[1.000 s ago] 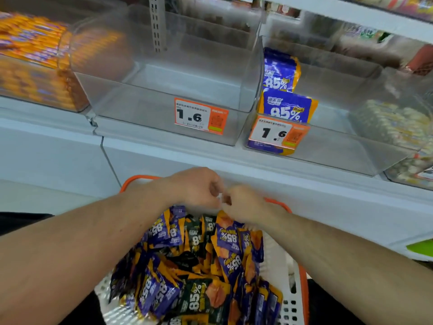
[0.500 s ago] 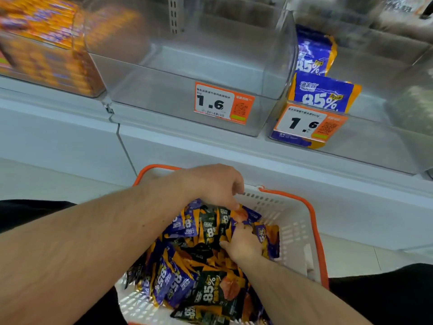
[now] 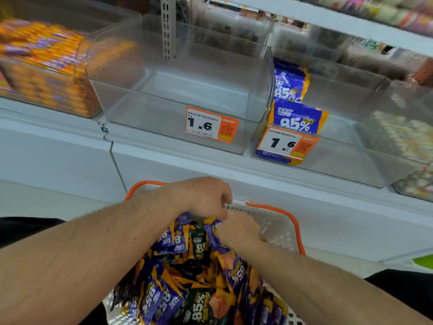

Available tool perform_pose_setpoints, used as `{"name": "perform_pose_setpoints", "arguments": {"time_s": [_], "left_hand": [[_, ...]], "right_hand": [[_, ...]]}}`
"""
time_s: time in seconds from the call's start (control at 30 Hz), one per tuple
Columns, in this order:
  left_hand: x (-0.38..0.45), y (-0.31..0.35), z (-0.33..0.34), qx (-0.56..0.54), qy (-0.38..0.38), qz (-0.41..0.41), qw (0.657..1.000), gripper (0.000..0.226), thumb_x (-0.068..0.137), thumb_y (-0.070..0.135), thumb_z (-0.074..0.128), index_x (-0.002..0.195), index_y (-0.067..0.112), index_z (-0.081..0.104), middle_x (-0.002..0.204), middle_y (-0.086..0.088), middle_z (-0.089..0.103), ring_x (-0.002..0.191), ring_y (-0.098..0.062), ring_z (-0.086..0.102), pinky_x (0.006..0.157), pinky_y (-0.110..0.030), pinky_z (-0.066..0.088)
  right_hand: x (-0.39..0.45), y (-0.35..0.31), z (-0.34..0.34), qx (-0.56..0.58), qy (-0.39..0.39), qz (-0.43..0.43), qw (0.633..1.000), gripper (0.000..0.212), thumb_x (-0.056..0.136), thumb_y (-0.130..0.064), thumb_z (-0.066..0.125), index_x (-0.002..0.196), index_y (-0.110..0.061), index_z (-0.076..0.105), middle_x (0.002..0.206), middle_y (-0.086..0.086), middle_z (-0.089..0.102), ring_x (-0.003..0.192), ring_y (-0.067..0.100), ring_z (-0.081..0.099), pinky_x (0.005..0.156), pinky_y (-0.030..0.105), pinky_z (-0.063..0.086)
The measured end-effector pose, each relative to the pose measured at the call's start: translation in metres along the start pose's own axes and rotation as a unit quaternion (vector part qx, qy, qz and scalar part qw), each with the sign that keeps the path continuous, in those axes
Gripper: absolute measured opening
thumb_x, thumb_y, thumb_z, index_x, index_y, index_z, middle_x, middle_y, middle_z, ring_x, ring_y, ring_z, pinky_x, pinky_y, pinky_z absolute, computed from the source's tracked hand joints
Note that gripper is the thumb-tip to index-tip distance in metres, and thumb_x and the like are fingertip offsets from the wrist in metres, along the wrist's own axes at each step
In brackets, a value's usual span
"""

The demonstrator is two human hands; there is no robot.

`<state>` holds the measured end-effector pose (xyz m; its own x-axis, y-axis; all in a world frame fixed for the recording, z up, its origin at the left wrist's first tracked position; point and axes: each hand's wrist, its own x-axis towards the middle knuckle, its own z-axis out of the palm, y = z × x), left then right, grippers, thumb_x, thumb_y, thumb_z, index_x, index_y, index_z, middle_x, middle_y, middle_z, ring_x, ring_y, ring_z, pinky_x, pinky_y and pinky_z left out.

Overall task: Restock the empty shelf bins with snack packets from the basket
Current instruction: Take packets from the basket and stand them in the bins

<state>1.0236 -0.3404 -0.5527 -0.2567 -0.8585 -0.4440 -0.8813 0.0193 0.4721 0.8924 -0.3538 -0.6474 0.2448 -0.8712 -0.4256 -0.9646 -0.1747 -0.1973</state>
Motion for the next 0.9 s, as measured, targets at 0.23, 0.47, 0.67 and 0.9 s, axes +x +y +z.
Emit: {"name": "perform_pose_setpoints", "arguments": {"time_s": [0.23, 0.47, 0.67, 0.9], "left_hand": [[-0.003, 0.005, 0.003, 0.001, 0.029, -0.067, 0.997, 0.103, 0.076, 0.057, 0.074, 0.152, 0.019, 0.016, 0.153, -0.007, 0.026, 0.133, -0.027, 0.042, 0.102, -0.034, 0.04], [0.001, 0.004, 0.01, -0.069, 0.227, -0.092, 0.967, 0.034, 0.089, 0.029, 0.065, 0.12, 0.021, 0.056, 0.117, -0.002, 0.064, 0.102, -0.019, 0.062, 0.082, -0.025, 0.047], [-0.004, 0.006, -0.001, -0.387, 0.181, -0.046, 0.903, 0.014, 0.084, 0.019, 0.074, 0.097, 0.016, 0.071, 0.086, -0.003, 0.075, 0.072, -0.012, 0.072, 0.069, -0.028, 0.06], [-0.011, 0.016, -0.006, -0.381, 0.161, -0.012, 0.91, 0.013, 0.082, 0.014, 0.076, 0.086, 0.026, 0.073, 0.076, 0.007, 0.074, 0.062, -0.007, 0.059, 0.057, -0.023, 0.047]], "right_hand": [[-0.011, 0.011, -0.092, 0.506, -0.084, 0.143, 0.847, 0.016, 0.094, -0.008, 0.044, 0.095, -0.004, 0.06, 0.064, 0.014, 0.071, 0.054, 0.028, 0.069, 0.054, 0.031, 0.054], [-0.032, 0.018, -0.14, 0.642, -0.128, 0.15, 0.741, 0.019, 0.094, -0.014, 0.05, 0.08, -0.004, 0.058, 0.056, 0.009, 0.063, 0.04, 0.017, 0.061, 0.071, 0.043, 0.056], [-0.034, 0.025, -0.164, 0.482, 0.024, -0.007, 0.876, 0.042, 0.082, -0.055, 0.069, 0.089, -0.016, 0.055, 0.077, 0.001, 0.06, 0.053, 0.014, 0.05, 0.05, 0.025, 0.037], [-0.029, 0.029, -0.164, 0.502, 0.061, -0.103, 0.857, 0.021, 0.096, -0.018, 0.062, 0.076, -0.014, 0.058, 0.059, 0.001, 0.055, 0.048, 0.013, 0.033, 0.044, 0.022, 0.026]]}}
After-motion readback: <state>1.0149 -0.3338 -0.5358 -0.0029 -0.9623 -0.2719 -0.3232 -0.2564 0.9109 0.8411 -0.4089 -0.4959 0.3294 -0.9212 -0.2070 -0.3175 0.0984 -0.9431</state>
